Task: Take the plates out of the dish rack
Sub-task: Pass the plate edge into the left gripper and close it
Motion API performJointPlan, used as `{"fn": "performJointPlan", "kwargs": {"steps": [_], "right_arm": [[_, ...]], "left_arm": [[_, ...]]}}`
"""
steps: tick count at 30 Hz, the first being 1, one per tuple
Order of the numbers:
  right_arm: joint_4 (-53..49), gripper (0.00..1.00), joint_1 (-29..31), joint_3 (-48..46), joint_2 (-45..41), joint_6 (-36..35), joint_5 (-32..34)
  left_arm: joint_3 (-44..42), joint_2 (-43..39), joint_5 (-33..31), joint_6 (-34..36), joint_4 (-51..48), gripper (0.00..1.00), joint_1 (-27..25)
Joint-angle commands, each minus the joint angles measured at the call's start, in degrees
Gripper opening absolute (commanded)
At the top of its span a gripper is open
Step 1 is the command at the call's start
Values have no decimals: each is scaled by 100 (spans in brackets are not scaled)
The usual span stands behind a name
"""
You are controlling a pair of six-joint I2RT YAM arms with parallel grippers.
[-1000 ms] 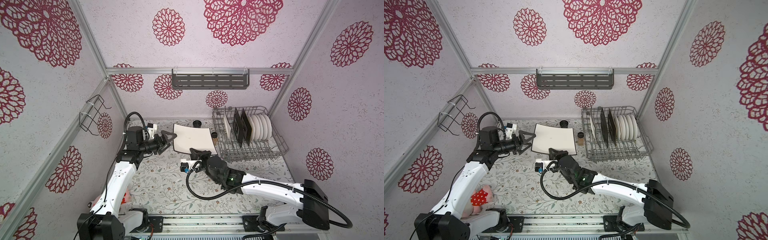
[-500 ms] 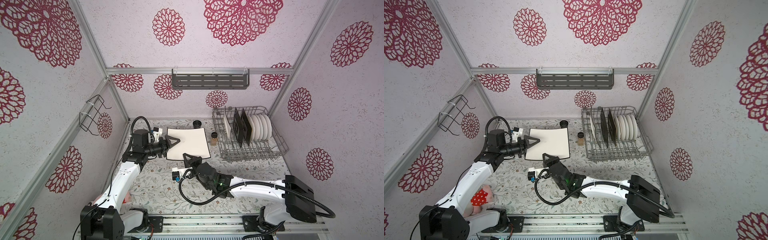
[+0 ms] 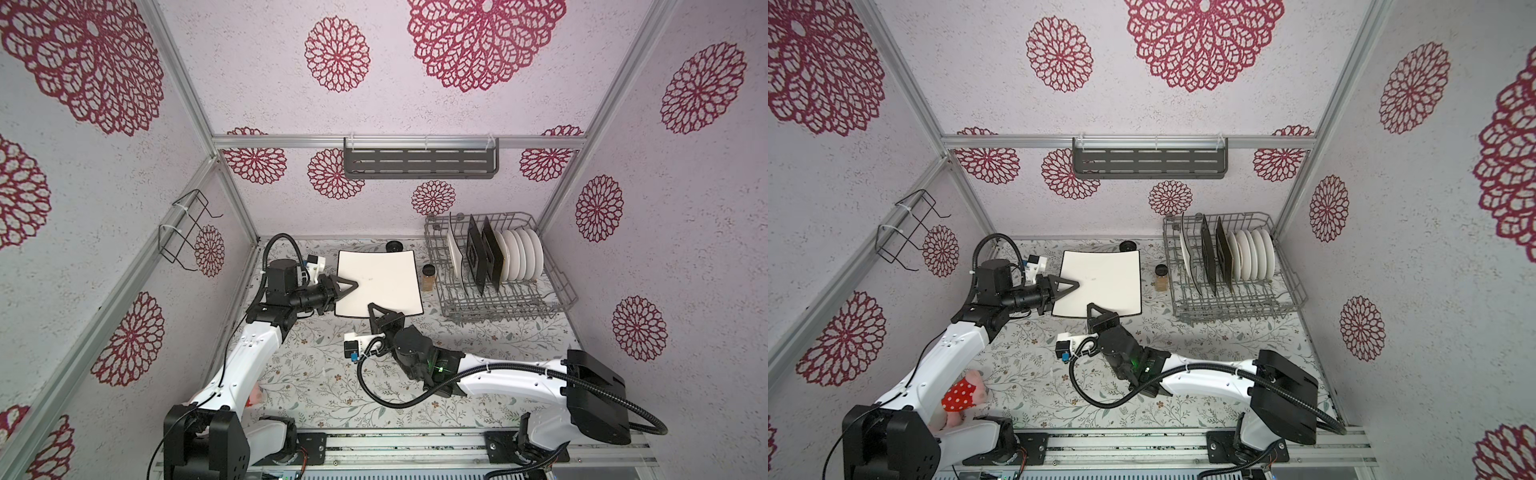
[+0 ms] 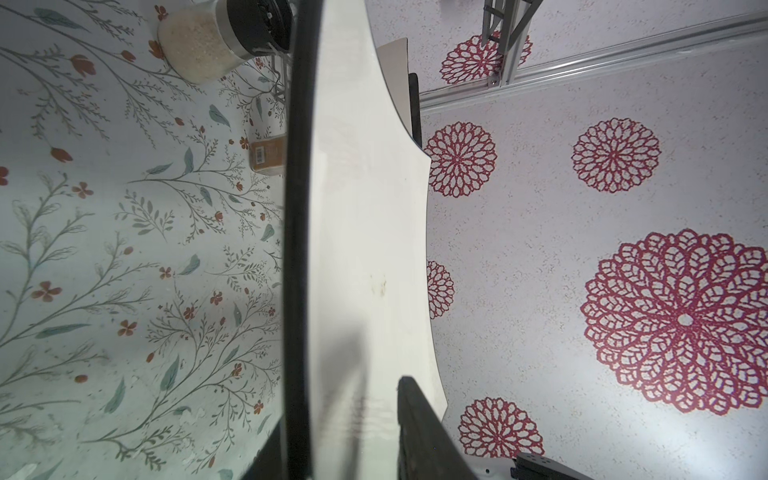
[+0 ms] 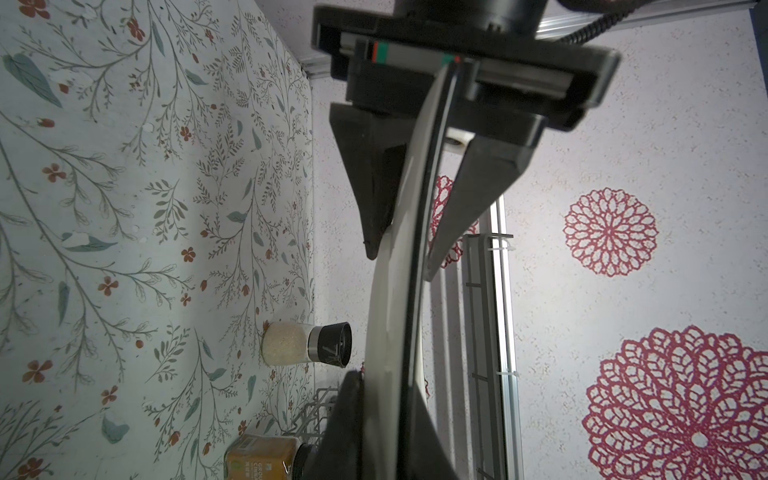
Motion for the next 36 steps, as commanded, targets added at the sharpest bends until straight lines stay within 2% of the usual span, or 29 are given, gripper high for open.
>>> {"fn": "performJointPlan", "kwargs": {"steps": [1,16,20,26,33,36], "right_arm": [[1276,0,52,164,-159,-276,64],[1554,1,4,-49,-89,-327,145],[1688,9,0,-179,-106,-338,198],[1906,27,49,-410,-142,-338,280],[2207,54,61,-774,-151,-312,467],[2294,59,63,-952,-193,-272,569]], "left_arm": [[-61,-7,222,131,200,30,-62],[-410,-212,436,70,772,13,-66],[-556,-330,368,-16,949,10,-68],[-802,-435,188,-292,1290,1,-68],[-1018,-558,-101,-290,1394,0,-68],[-1063,-578,-240,-296,1454,0,-68]]}}
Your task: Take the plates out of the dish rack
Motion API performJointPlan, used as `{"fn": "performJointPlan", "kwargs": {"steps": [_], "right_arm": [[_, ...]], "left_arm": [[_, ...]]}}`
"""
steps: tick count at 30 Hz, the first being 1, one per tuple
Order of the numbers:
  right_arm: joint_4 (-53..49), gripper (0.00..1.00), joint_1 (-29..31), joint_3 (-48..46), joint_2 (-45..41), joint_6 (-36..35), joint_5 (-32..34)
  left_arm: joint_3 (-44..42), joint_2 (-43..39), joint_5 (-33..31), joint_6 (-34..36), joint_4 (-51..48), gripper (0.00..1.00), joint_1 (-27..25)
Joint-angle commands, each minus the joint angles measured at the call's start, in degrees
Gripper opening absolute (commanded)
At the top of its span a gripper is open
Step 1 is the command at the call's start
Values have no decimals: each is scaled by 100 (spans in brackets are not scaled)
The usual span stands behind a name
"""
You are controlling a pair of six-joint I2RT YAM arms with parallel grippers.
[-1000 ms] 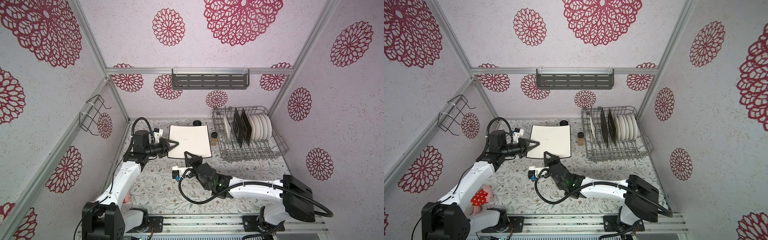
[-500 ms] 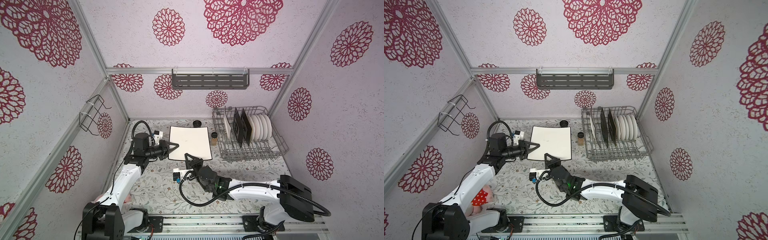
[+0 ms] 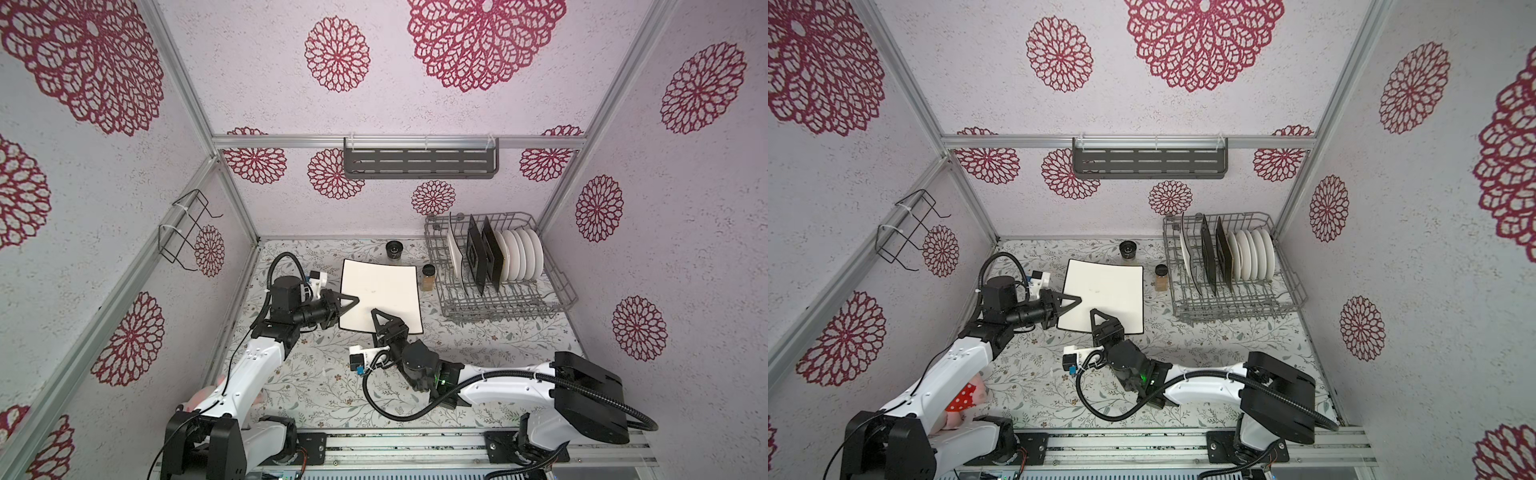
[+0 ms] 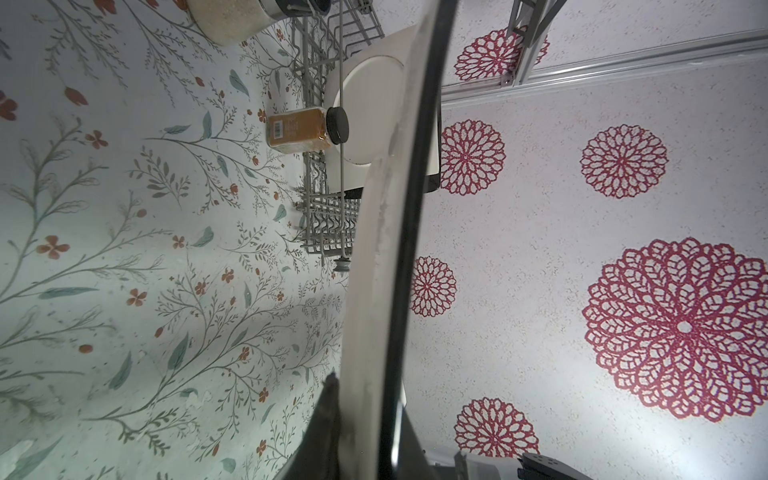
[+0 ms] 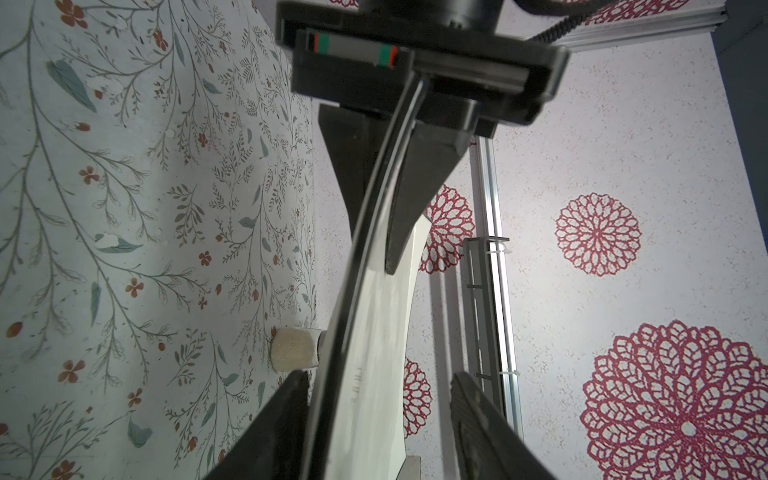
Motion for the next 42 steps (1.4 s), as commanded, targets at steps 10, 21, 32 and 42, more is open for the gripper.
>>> {"fn": "performJointPlan", "kwargs": {"steps": [10,21,32,42], "right_arm": [[-696,80,252,-463,-800,1515,1221],[-4620,87,681,-495,-1981,5596,687],[-5416,93,-493,-246,-2888,8075,-1376],[-5352,97,-1777,224,-2474,9357,-3369]], "left_arm": [[-77,-145,-650,190,738,0,28],[-77,-80,-1382,996,-341,0,32],[-151,209,-1927,1361,-700,0,-139],[-85,509,-2132,1670,-1008,0,-283]]}}
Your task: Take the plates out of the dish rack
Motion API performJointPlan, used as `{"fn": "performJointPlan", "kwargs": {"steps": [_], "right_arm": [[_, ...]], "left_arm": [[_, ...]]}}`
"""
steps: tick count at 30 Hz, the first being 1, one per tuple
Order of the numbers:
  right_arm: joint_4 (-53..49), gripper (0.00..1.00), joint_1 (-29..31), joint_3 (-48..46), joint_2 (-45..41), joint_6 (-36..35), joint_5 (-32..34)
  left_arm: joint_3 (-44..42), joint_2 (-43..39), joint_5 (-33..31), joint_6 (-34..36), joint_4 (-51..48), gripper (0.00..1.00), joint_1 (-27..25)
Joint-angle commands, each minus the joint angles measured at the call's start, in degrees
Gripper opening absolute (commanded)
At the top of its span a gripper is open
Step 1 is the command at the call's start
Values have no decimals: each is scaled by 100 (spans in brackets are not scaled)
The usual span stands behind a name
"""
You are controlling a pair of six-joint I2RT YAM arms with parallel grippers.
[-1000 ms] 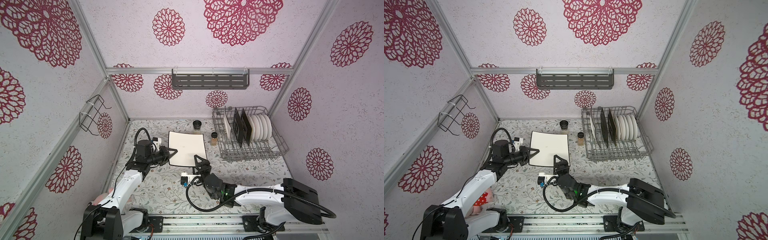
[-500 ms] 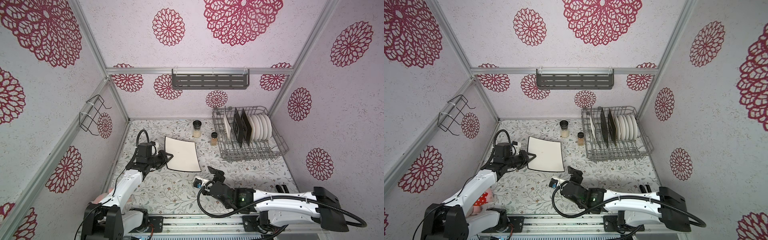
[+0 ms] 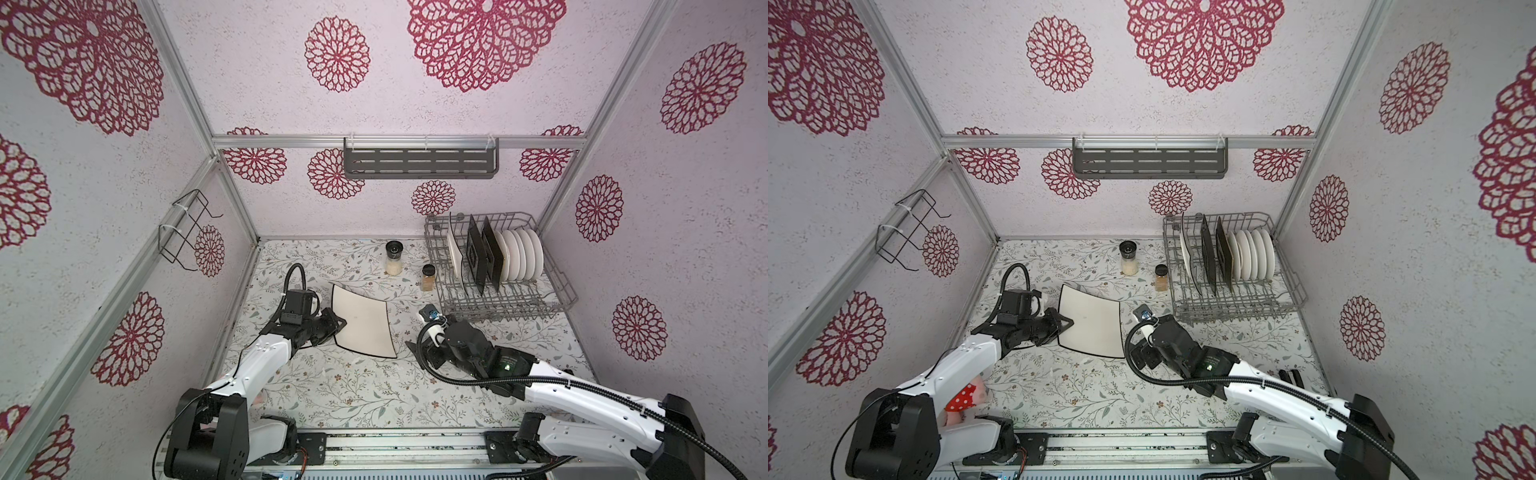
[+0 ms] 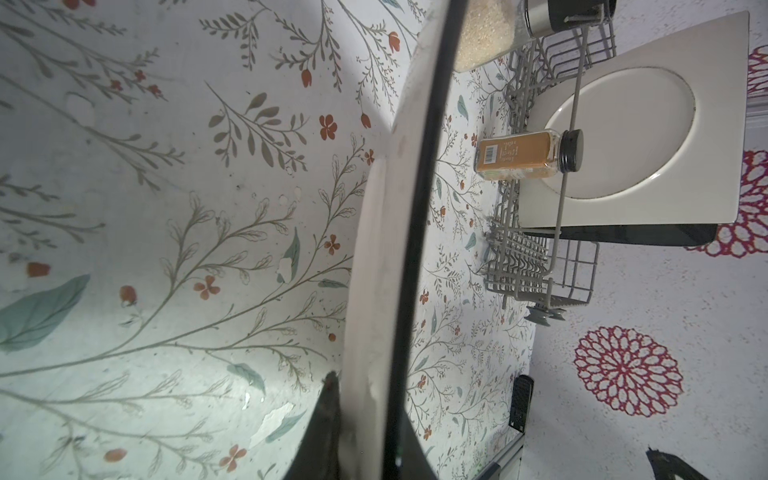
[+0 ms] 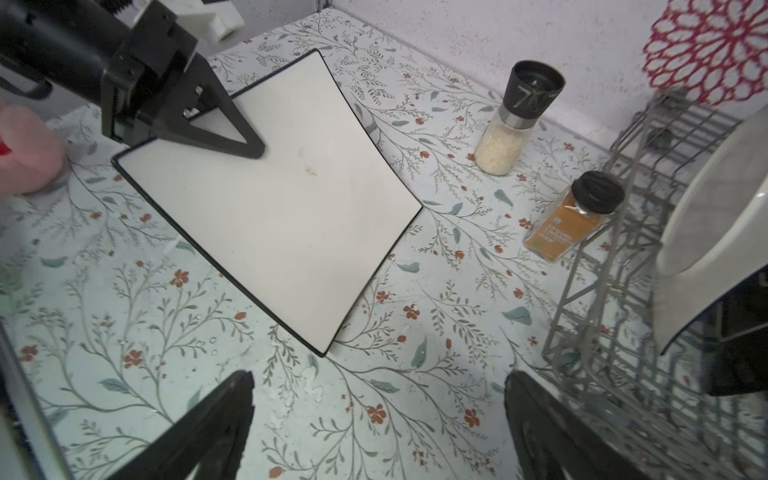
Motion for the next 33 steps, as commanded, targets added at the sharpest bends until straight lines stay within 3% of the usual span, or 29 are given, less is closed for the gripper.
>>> {"fn": "performJointPlan", "kwargs": {"steps": [1,6,12,20,33], "right_arm": [[40,97,-397,318,227,842,-1057],[-157,91,-938,864,1041,1728,-1920],[341,90,-1385,1015,1969,2101,-2767],[947,89,-1599,1135,3008,2231,-3177],[1758,89,-1715,1062,3909,2509,-3334]], "left_arm": [[160,4,143,162,435,0,-52],[146,25,42,283,192,0,-74],[48,-106,-167,367,59,6,-76],[-116,-47,-283,394,103,12,-92],[-165,274,-289,566,111,26,-86]]}}
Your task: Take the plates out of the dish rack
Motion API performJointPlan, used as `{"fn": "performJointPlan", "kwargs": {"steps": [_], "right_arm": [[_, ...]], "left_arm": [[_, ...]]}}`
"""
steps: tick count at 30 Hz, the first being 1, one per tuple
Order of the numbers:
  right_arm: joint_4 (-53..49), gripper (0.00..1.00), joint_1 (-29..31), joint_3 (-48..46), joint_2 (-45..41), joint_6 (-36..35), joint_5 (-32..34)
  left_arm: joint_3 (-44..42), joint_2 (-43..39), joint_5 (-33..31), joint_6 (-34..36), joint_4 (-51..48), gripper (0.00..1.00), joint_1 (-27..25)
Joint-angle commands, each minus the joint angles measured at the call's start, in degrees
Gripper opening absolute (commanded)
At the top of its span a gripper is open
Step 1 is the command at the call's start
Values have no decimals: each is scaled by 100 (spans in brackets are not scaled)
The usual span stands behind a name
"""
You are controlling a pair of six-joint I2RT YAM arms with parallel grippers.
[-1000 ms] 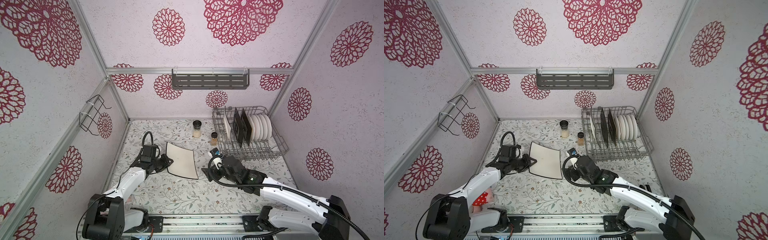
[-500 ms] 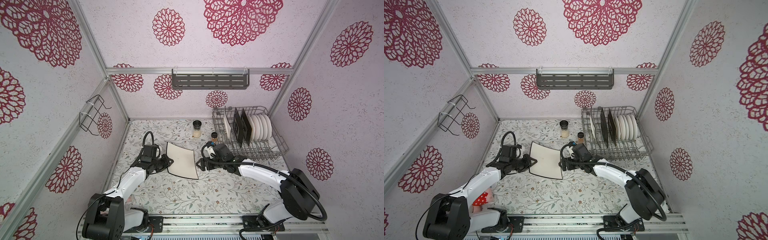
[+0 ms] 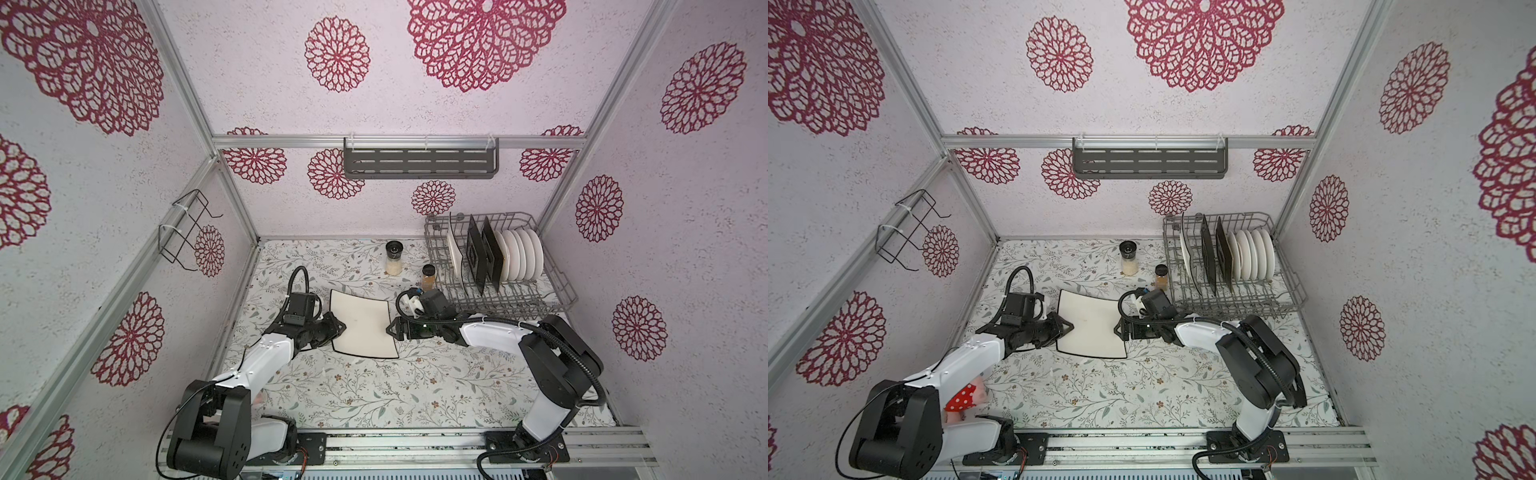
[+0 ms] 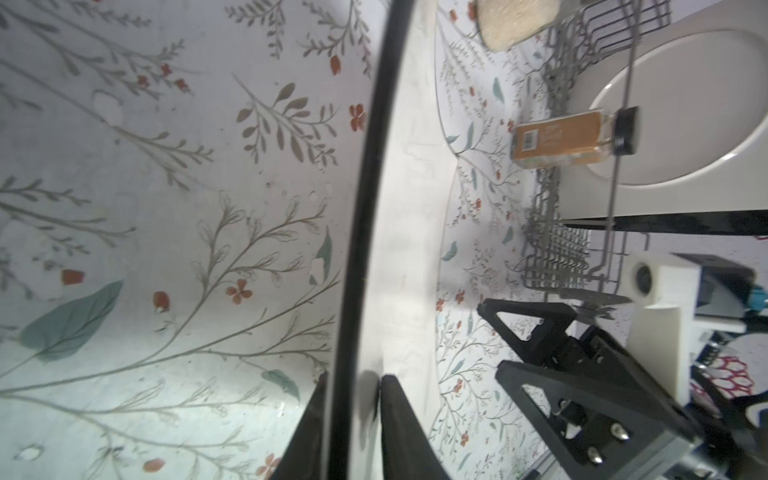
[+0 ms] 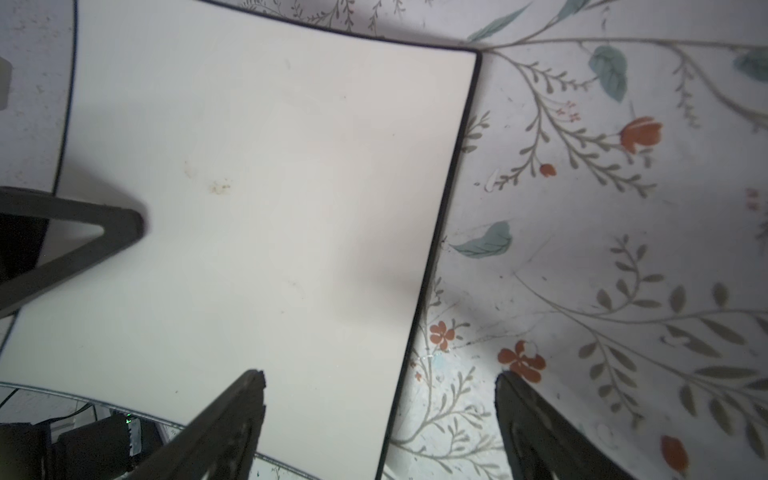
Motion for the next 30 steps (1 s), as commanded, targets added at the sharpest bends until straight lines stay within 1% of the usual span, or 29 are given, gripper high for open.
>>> {"fn": "performJointPlan", "kwargs": {"steps": [1,8,11,20,30], "right_arm": [[333,89,-35,128,148,157,-76],[365,89,-34,302,539,158,-66],[307,88,-35,377,628,123,-116],[230,87,-35,273,642,89,-83],[270,84,-21,199,621,104,-82]], "left_arm": [[3,33,11,183,138,27,-22],[-35,285,46,232,252,30,-24],[-32,397,38,224,296,33,-24],[-85,621,-39,276,307,38,-24],[-15,936,-41,288,385,39,-29]]}}
